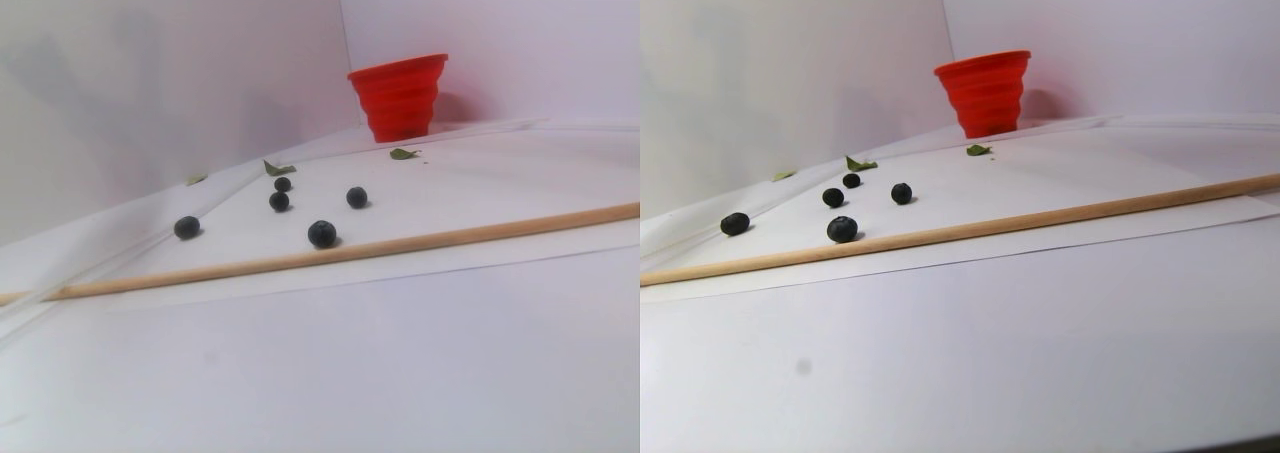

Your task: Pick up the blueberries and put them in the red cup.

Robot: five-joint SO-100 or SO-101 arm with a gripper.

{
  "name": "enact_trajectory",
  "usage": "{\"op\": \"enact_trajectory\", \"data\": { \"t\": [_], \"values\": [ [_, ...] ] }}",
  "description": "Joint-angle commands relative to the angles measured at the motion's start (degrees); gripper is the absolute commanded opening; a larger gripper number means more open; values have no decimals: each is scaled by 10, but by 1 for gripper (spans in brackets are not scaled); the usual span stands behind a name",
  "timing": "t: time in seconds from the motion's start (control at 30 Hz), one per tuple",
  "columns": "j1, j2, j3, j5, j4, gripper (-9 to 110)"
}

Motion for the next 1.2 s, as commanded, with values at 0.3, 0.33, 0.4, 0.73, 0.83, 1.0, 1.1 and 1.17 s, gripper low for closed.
{"op": "enact_trajectory", "data": {
  "t": [0.3, 0.33, 0.4, 0.73, 0.83, 1.0, 1.1, 1.17],
  "values": [
    [24, -53, 51, -127, -90, 19],
    [26, -62, 56, -136, -98, 19],
    [30, -75, 66, -152, -115, 19],
    [36, -123, 113, -208, -188, 20],
    [36, -137, 127, -219, -206, 20],
    [36, -161, 141, -231, -230, 20],
    [35, -174, 145, -237, -245, 20],
    [35, -185, 149, -243, -259, 20]
  ]
}}
